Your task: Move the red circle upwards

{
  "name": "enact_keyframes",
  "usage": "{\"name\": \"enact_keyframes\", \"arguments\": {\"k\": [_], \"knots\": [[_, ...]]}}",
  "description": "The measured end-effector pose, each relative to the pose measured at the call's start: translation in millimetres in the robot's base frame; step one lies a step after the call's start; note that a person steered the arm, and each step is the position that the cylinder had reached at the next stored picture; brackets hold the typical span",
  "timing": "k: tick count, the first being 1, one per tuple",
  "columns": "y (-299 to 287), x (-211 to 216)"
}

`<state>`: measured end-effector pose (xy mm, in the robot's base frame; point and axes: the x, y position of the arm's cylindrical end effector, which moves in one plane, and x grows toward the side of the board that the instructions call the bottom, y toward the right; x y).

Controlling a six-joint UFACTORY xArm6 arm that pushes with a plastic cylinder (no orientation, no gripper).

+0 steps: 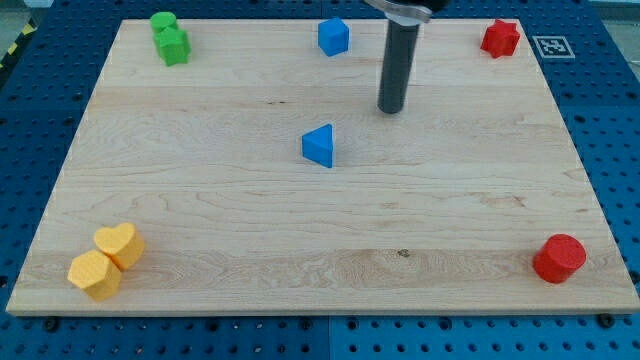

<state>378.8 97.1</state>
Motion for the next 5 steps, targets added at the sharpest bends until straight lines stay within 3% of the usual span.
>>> {"name": "enact_keyframes", "arguments": {"k": [2,5], "knots": [[40,44],[33,157]]}}
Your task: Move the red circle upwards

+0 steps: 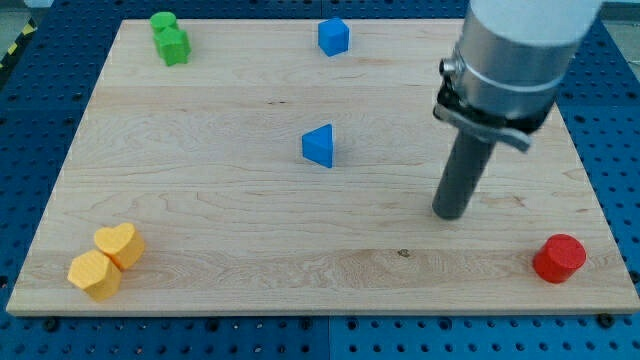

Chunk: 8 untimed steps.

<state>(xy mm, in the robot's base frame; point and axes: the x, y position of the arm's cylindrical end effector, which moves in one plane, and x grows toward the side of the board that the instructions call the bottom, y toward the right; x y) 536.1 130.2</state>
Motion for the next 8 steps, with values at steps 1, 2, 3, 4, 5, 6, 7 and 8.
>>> {"name": "enact_keyframes", "arguments": {"k": [1,2,3,4,5,6,7,8], "knots": [[8,43],[36,73],[82,80],[125,80],[127,80],[105,79],[101,58],[101,33]]}}
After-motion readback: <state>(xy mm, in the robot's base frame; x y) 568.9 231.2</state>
